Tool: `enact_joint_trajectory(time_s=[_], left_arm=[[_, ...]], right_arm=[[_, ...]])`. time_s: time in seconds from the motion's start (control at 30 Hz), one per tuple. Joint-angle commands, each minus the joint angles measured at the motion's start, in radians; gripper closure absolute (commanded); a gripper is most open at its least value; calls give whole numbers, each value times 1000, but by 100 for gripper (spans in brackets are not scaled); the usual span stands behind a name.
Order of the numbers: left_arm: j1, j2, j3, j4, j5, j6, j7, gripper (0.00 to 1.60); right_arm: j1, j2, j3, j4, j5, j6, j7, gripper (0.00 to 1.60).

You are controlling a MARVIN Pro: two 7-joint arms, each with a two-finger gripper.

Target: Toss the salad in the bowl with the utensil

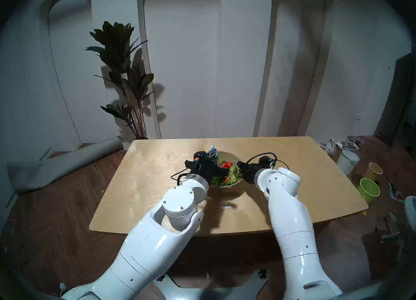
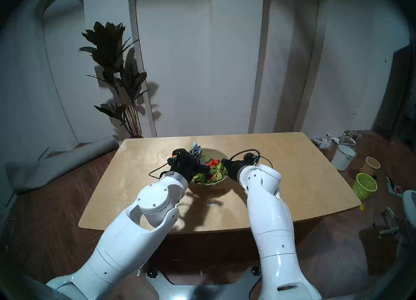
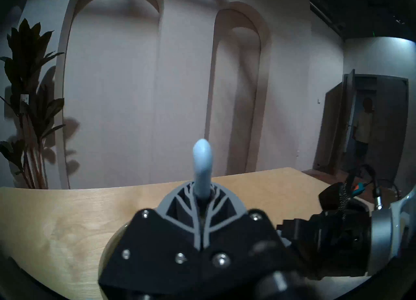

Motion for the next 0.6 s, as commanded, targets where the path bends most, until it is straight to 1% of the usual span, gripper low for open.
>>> enact_joint_trajectory(time_s=[0.0,0.03,0.17,0.23,0.27,0.37,0.4,0.43,0.47,0.57], left_arm=[[-8,16,-17,-78,-65,50,-55,160],[-9,17,-18,-79,-73,58,-59,160],[-16,18,-11,-51,-80,41,-83,160],[-20,21,-5,-30,-68,-4,-103,160],[-21,25,-3,-16,-61,-40,-121,160],[-25,29,-3,11,-75,-60,-156,160],[-30,31,-4,25,-85,-74,-179,160],[-32,29,-1,35,-77,-85,-178,160],[-35,27,-3,48,-93,-93,-198,160],[-43,29,0,70,-88,-111,-213,160]], right_arm=[[5,0,3,-17,2,-2,1,160],[5,-1,3,-17,2,-2,1,160],[5,-1,3,-18,2,-2,1,160],[5,-1,3,-18,2,-2,1,160],[5,-1,3,-18,2,-2,1,160],[5,-1,3,-18,2,-2,1,160],[5,-1,3,-18,2,-2,1,160],[5,-1,3,-18,2,-2,1,160],[5,-1,3,-18,2,-2,1,160],[5,-1,3,-18,2,-2,1,160]])
